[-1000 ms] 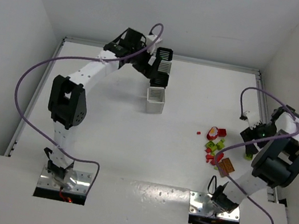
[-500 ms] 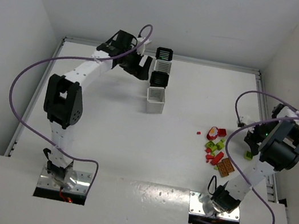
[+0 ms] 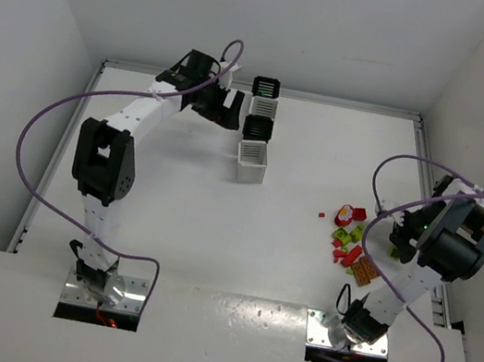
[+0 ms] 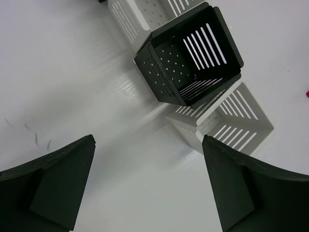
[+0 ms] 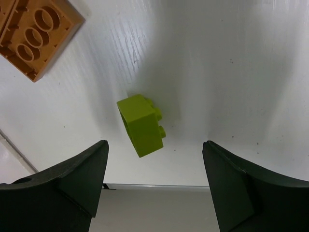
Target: Sort the legos into containers by color
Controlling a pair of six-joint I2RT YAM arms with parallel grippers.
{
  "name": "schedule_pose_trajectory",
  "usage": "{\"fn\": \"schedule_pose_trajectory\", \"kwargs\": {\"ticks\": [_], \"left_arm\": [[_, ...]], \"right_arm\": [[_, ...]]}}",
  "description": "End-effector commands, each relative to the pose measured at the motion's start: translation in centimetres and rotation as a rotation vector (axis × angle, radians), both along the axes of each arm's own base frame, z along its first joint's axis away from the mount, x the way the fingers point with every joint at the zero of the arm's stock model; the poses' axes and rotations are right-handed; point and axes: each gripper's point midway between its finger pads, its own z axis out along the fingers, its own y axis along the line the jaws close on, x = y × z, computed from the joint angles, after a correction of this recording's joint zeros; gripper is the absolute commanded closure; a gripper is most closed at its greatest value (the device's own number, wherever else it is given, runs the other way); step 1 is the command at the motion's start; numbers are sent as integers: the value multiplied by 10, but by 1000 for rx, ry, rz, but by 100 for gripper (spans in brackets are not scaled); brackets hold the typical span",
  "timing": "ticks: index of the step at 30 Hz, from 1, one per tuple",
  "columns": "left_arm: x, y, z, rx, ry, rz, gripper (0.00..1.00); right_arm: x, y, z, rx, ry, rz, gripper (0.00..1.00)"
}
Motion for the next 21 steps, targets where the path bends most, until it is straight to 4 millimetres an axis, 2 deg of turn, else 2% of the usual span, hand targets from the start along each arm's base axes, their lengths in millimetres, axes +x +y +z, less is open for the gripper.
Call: {"fn": "schedule_pose_trajectory", "kwargs": {"ticks": [1, 7, 13, 16, 19, 20, 21], "left_arm": [[9, -2, 16, -38, -35, 5, 0], [7, -2, 10, -41, -21, 11, 0], [8, 0, 7, -35, -23, 18, 0], [9, 1, 4, -34, -20, 30, 0], [8, 1, 10, -37, -30, 30, 0], [7, 1, 6, -34, -21, 30, 0], [7, 1, 6, -34, -21, 30, 0]], "right_arm": [[2, 13, 11, 47, -36, 25, 21], [-8, 19, 13, 71, 3, 24, 21], [-12, 34, 12, 108, 2, 32, 21], [-18, 42, 10, 126, 13, 37, 29], [-23, 45, 7, 129, 18, 37, 42], [-18, 45, 8, 118, -1, 47, 46], [-21, 48, 7, 130, 4, 44, 55]]}}
